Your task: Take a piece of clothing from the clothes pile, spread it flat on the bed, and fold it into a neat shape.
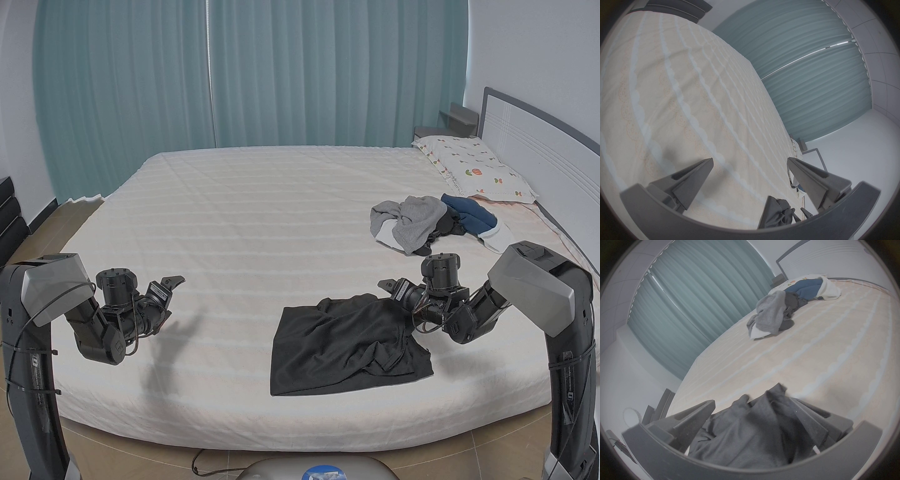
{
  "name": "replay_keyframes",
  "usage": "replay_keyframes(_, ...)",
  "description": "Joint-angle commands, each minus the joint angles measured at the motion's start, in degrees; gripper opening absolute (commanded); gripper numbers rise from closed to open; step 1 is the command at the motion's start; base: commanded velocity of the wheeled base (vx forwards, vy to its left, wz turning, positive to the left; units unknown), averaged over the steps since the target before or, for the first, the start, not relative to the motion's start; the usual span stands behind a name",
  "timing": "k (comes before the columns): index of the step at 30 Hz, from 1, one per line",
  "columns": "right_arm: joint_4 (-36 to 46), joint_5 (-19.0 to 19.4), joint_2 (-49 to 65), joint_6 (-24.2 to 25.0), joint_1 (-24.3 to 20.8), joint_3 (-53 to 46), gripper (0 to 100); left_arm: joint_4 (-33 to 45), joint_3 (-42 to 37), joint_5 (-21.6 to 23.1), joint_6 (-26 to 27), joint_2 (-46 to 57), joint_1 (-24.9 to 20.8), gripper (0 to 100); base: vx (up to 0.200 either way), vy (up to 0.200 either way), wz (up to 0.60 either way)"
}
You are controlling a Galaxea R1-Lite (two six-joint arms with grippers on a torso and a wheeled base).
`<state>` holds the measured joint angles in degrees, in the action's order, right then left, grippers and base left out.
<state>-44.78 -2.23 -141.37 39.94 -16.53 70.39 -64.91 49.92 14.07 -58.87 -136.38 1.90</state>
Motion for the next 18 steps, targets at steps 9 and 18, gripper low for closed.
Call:
replay_keyframes(9, 0.6, 0.9, 0.6, -0.1, 0.8, 0.5, 100, 0.0, -0.1, 0.0, 0.0, -0.1, 0.0, 100, 0.000, 0.000, 0.00)
replay_keyframes(18, 0.3, 1.7, -4.9, -0.6, 1.1, 5.2, 100, 0.0, -0.1, -0.2, 1.5, -0.6, -0.1, 100, 0.000, 0.000, 0.00)
